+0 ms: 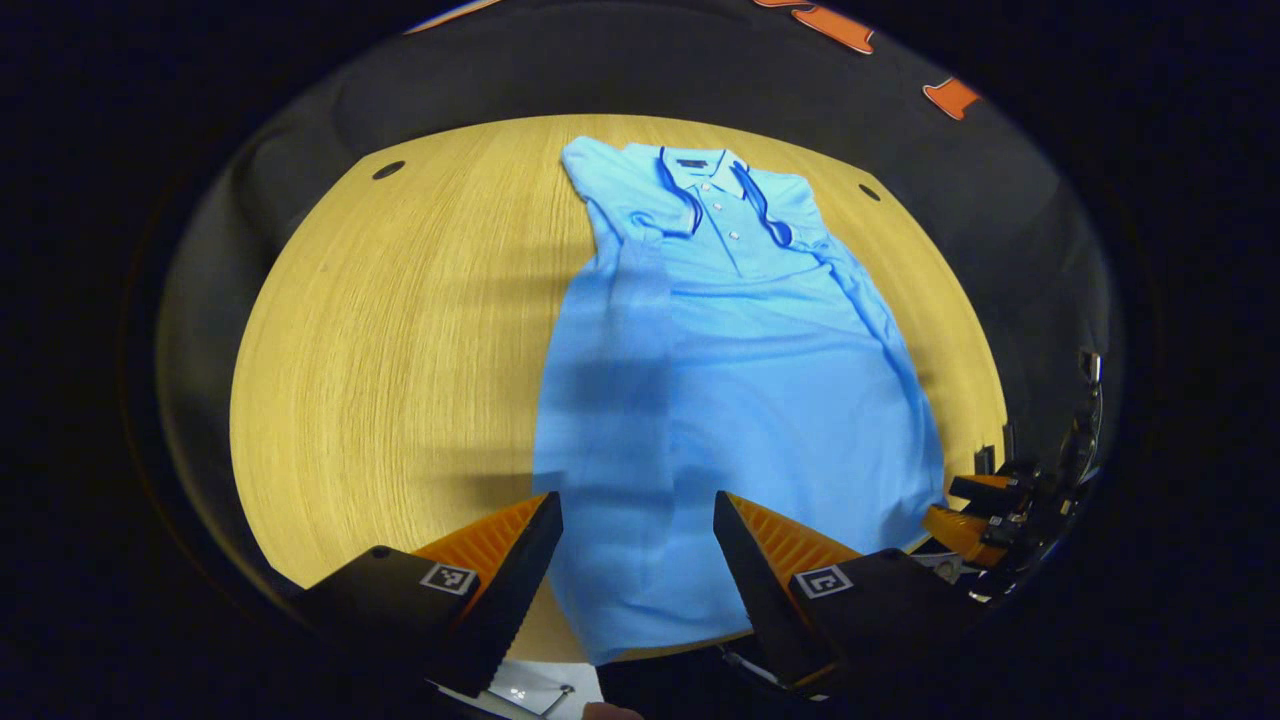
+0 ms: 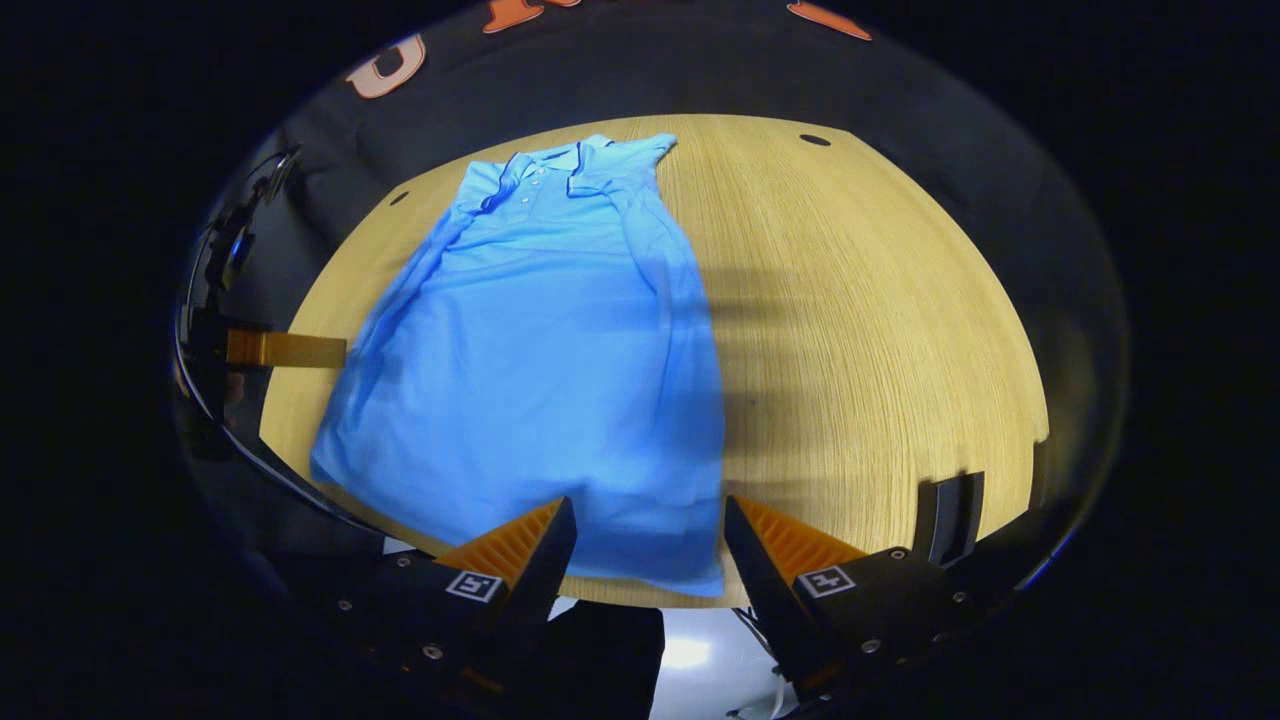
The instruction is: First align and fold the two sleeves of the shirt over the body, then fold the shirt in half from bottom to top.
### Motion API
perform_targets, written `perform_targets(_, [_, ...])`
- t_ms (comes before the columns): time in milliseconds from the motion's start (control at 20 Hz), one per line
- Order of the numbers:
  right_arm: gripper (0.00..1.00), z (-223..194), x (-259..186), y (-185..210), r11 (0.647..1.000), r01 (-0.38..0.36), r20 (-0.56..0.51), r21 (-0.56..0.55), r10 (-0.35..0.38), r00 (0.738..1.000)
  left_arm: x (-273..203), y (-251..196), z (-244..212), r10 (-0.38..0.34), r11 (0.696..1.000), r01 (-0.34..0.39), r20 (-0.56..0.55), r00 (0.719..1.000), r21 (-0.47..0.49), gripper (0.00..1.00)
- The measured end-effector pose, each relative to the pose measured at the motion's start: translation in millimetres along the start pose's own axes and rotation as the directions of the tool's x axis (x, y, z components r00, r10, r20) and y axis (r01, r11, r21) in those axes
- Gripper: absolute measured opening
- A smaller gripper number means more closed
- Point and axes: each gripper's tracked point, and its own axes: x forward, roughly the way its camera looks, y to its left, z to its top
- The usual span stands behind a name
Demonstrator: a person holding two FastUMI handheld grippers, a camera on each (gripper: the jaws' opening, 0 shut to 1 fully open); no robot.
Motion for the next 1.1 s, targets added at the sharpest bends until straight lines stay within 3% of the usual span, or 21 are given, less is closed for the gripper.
perform_targets(350, [0.86, -22, 5, -6, 1.0, 0.011, -0.054, -0.005, -0.012, 0.998, 2, 12, -70, 0.064, 0.995, -0.072, -0.117, 0.991, -0.063, 1.0])
perform_targets(600, [0.69, -25, 6, -12, 0.998, 0.058, -0.067, -0.012, -0.059, 0.996, 0, 12, -84, 0.119, 0.99, -0.126, -0.119, 0.986, -0.054, 0.99])
perform_targets(650, [0.63, -25, 7, -14, 0.998, 0.066, -0.075, -0.012, -0.067, 0.995, 0, 11, -84, 0.127, 0.991, -0.132, -0.118, 0.985, -0.036, 0.98])
perform_targets(700, [0.37, -25, 7, -12, 0.998, 0.061, -0.082, -0.002, -0.061, 0.995, 1, 6, -83, 0.122, 0.992, -0.126, -0.109, 0.986, -0.022, 0.98])
perform_targets(750, [0.37, -25, 7, -11, 0.998, 0.056, -0.091, 0.023, -0.054, 0.994, 3, 4, -85, 0.123, 0.992, -0.126, -0.112, 0.986, -0.016, 0.9])
perform_targets(800, [0.18, -25, 7, -8, 0.998, 0.043, -0.094, 0.043, -0.039, 0.995, 4, -1, -86, 0.117, 0.992, -0.121, -0.118, 0.986, -0.023, 0.86])
perform_targets(1000, [0.05, -24, 9, 9, 0.996, -0.052, -0.083, 0.077, 0.058, 0.995, 6, -17, -84, 0.097, 0.992, -0.106, -0.123, 0.988, -0.072, 0.34])
perform_targets(1050, [0.04, -21, 8, 14, 0.993, -0.078, -0.077, 0.091, 0.085, 0.993, 7, -18, -86, 0.106, 0.991, -0.116, -0.135, 0.985, -0.072, 0.11])
perform_targets(1100, [0.04, -16, 6, 18, 0.99, -0.1, -0.062, 0.102, 0.106, 0.992, 9, -17, -83, 0.111, 0.991, -0.12, -0.136, 0.984, -0.061, 0.11])
